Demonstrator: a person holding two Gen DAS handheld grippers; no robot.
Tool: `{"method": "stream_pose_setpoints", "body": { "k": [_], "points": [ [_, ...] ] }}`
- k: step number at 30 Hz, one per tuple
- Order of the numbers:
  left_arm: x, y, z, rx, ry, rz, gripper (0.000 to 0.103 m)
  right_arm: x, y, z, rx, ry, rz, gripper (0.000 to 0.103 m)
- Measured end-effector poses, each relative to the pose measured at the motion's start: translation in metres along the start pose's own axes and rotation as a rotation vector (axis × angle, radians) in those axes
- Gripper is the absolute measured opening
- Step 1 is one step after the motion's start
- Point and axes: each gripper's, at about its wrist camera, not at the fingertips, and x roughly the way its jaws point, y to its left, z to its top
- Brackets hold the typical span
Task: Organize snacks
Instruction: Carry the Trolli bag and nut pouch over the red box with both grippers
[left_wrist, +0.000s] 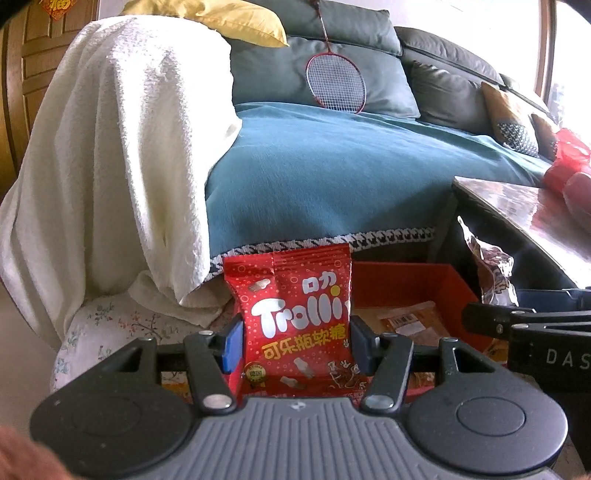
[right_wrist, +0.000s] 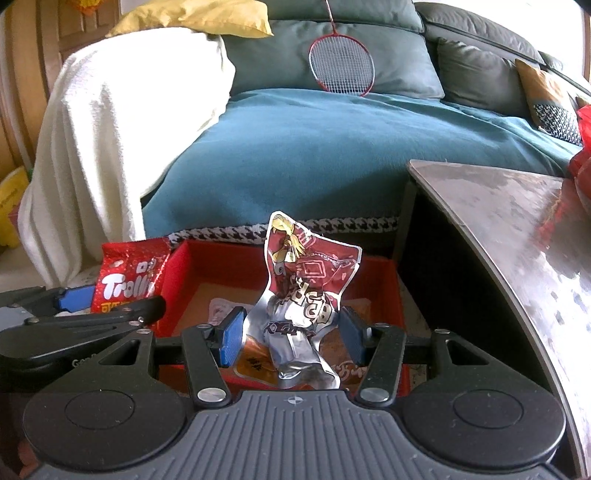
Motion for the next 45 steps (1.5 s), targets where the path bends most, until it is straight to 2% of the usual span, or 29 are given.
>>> {"method": "stream_pose_setpoints", "body": {
  "k": [14,32,45],
  "points": [
    [0.019,-0.004,0.012,0.037,-0.005,0.012,0.05,0.022,-0.003,0.008,-0.005,0.017,-0.019,0.062],
    [0.053,-0.008,0.015,0.07,0.041,0.038,0.05,0.063,-0.018,0.022,-0.005,0.072,-0.056,0.062],
    [0.076,-0.016,0.016,0.086,0.076,0.046,0.051,0.089,-0.02,0.018,-0.022,0.129,-0.068,0.062]
  ]
}}
